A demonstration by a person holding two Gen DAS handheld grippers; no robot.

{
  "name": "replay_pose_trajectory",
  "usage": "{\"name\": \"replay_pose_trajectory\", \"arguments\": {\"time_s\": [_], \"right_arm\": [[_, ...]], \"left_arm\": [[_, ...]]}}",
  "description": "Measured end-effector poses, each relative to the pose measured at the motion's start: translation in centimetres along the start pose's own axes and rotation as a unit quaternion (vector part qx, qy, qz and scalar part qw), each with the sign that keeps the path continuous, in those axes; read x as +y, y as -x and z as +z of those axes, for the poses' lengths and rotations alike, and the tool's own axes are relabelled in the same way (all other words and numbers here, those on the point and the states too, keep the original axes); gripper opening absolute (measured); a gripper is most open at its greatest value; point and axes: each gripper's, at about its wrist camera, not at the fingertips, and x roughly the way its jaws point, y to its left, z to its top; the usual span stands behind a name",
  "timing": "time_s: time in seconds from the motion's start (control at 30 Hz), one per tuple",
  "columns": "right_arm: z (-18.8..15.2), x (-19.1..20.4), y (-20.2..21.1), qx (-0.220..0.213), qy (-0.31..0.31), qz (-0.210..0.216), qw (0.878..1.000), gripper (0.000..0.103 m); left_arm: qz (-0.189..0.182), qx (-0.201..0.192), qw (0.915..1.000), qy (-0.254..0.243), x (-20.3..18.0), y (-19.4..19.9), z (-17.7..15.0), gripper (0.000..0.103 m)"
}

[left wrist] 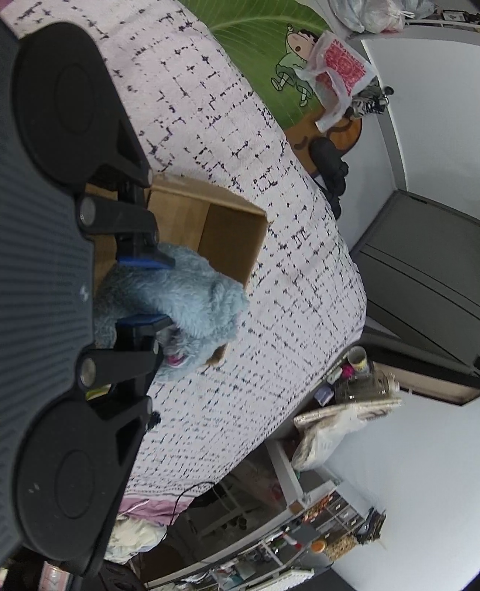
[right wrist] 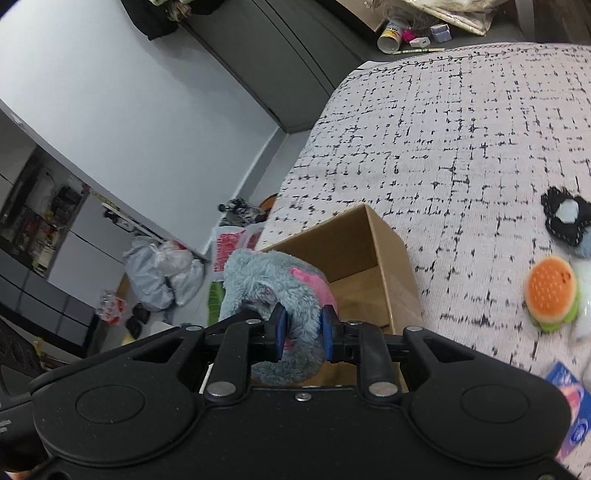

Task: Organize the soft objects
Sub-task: 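Carry the grey plush with both tools over the cardboard box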

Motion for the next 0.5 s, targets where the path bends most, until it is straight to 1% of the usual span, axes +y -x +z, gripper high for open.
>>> {"name": "replay_pose_trajectory", "arguments": {"time_s": [0.1, 0.17, 0.23, 0.3, 0.4, 0.43, 0.47, 0.5], "right_arm": [[0.5, 0.3, -1.3, 0.007, 0.006, -0.018, 1.000, 0.023], [0.6, 0.5, -1.9, 0.009, 0.010, -0.025, 1.000, 0.027], [0.7, 0.6, -2.3, 0.013, 0.015, -0.038, 0.999, 0.039], [0.7, 0.7, -2.4, 0.013, 0.021, -0.053, 0.998, 0.046], [0.8, 0.7, -2.0, 0.011, 0.024, -0.046, 0.999, 0.047], [0.7, 0.7, -1.8, 0.011, 0.024, -0.043, 0.999, 0.049], [0.7, 0.7, -1.5, 0.011, 0.026, -0.042, 0.999, 0.051], [0.6, 0.7, -1.2, 0.009, 0.029, -0.041, 0.999, 0.058]], "left_arm": [[0.012, 0.006, 0.9999, 0.006, 0.6, -1.4, 0.7, 0.023], [0.025, 0.010, 0.9996, 0.011, 1.1, -2.0, 1.0, 0.023], [0.030, 0.013, 0.9994, 0.014, 1.5, -2.5, 1.2, 0.023], [0.044, 0.023, 0.9987, 0.012, 1.9, -3.1, 1.2, 0.023], [0.061, 0.038, 0.9974, 0.010, 2.0, -3.8, 1.0, 0.025], [0.059, 0.038, 0.9975, 0.012, 2.0, -3.8, 0.9, 0.026], [0.053, 0.038, 0.9978, 0.015, 2.0, -3.6, 0.9, 0.027], [0.050, 0.036, 0.9979, 0.019, 1.9, -3.4, 0.9, 0.031]]}}
